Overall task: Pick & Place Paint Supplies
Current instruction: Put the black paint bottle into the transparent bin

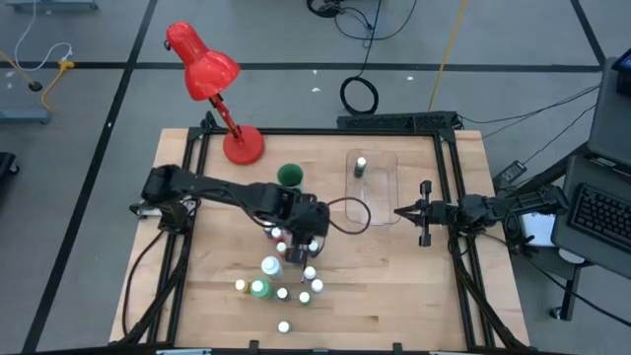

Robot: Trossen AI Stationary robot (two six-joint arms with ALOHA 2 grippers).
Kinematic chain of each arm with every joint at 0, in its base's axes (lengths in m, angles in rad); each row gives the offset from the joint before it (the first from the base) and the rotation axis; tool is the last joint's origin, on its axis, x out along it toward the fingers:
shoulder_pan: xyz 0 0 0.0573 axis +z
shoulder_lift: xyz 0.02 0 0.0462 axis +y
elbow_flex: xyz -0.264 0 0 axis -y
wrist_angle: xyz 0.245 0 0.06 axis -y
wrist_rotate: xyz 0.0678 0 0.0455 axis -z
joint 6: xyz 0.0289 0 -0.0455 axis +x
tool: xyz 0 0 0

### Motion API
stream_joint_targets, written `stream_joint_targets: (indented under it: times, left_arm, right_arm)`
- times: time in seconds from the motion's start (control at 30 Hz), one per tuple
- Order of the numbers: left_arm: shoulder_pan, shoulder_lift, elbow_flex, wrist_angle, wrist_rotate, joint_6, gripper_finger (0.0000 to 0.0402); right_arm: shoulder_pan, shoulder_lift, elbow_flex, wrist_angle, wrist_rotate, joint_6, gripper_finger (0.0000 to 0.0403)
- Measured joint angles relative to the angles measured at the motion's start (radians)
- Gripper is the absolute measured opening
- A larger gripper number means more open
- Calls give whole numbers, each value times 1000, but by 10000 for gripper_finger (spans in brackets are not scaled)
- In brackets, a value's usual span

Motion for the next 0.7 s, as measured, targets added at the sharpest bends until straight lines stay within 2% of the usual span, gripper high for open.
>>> stream_joint_targets:
  times: [0.17, 0.4, 0.7]
  left_arm:
    - [21, 0, -51, 33, 12, -22, 124]
    - [3, 0, -123, 101, 43, 60, 214]
    - [2, 0, -197, 191, 46, 75, 278]
  right_arm:
    - [0, 0, 0, -3, 0, 0, 4]
    - [0, 0, 0, -5, 0, 0, 4]
    - [0, 0, 0, -6, 0, 0, 4]
